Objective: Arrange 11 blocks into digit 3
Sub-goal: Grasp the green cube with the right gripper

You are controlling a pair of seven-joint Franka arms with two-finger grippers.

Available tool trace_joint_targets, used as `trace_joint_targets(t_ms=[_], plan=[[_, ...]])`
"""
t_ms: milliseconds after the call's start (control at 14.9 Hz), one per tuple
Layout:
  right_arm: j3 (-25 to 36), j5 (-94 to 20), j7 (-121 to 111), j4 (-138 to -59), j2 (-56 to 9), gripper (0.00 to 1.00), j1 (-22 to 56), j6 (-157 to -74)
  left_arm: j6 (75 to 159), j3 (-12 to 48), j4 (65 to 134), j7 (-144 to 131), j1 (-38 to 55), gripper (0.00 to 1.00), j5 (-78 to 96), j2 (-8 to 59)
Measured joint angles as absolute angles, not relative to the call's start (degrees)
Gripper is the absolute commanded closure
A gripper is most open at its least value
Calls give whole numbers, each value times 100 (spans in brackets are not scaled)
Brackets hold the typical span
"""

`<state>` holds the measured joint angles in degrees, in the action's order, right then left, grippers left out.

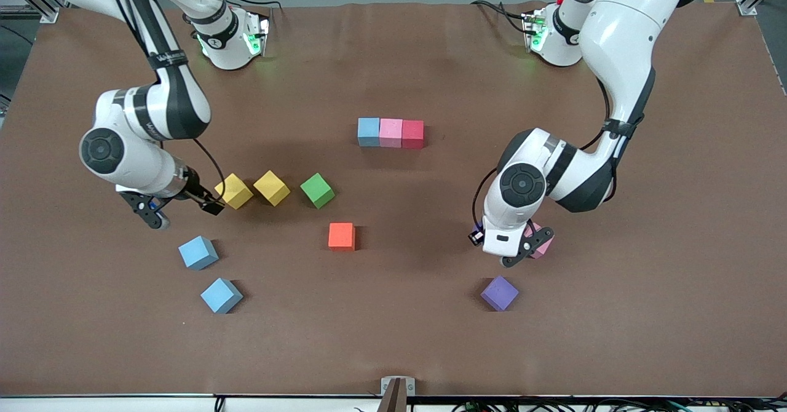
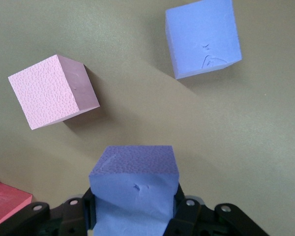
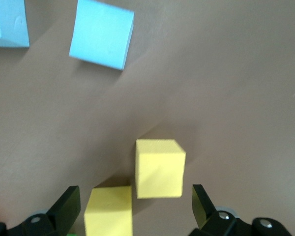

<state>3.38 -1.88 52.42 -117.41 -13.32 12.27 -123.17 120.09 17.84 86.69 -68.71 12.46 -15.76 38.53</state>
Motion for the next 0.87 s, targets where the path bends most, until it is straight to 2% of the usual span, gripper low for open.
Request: trace_joint_targets(t_ms=[605, 874], plan=[[281, -191, 6553, -11677, -1340, 0, 2474, -12883, 12010, 1780, 8668, -6868, 1222, 59, -1576, 3855], [280, -191, 6936, -11708, -1655, 0, 2874, -13363, 12010, 1780, 8660, -6868, 1217, 59, -1576, 3855]])
